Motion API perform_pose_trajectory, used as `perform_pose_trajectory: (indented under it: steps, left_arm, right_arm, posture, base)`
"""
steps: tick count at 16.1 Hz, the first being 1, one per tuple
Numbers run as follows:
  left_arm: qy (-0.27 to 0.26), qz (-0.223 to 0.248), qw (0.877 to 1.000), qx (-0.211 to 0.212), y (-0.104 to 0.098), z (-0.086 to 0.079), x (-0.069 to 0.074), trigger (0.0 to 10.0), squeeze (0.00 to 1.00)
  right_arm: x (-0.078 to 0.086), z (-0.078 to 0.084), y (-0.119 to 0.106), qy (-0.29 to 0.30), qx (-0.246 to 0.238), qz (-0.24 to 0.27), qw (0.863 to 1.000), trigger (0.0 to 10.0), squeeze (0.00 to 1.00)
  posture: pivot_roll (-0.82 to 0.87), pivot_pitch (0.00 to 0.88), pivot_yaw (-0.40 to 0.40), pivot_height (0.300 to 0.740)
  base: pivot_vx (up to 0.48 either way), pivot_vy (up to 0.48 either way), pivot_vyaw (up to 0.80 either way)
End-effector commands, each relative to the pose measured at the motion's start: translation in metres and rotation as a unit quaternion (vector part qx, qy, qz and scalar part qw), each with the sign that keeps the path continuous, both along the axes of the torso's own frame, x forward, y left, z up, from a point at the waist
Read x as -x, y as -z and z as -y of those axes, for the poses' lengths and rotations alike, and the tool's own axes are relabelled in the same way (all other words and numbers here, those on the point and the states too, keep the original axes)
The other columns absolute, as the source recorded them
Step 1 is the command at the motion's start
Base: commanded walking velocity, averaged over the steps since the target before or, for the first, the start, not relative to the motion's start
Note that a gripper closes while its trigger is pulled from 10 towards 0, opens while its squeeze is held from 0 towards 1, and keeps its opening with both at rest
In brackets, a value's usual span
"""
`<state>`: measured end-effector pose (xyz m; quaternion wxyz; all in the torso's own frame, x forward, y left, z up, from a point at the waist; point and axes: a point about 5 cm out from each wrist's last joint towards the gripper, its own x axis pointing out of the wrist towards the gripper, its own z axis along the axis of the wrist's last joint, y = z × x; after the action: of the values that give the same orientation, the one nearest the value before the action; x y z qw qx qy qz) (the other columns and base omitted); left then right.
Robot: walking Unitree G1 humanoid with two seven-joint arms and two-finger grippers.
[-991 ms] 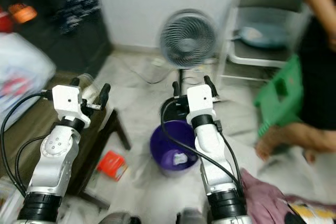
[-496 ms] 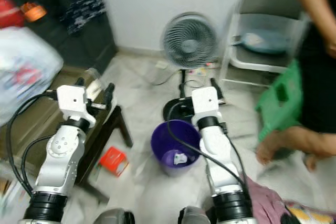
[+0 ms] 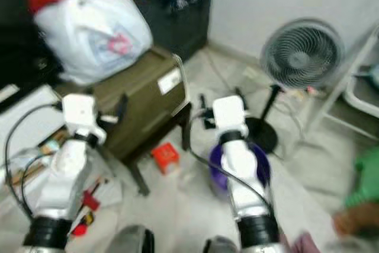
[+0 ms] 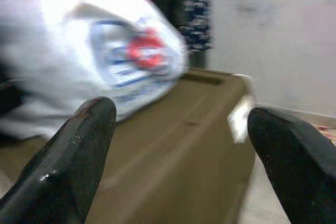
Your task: Clean up the room
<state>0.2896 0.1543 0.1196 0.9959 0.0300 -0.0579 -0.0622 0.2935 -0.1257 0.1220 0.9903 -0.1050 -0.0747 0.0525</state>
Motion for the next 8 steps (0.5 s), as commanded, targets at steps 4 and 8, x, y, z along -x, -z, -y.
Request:
perform_pose_trajectory:
  steps: [4,8]
  left_arm:
    - [0.000,0.001,1.000,-0.002,-0.0010,0.0024,-0.0016,10.0,0.00]
    - [0.000,0.001,1.000,-0.006,-0.0012,0.0028,-0.0021,10.0,0.00]
  right_arm:
    - [-0.0024,0.0042,-0.0029,0.006,0.003,0.005,1.000,10.0,0.00]
    - [-0.0025,0.0046,-0.0034,0.007,0.003,0.007,1.000,10.0,0.00]
  posture:
    - [-0.02,0.060,0.040,0.740]
    - [-0.02,0.055,0.041,0.740]
  base:
    - [0.000,0.000,0.80]
    - [0.000,0.000,0.80]
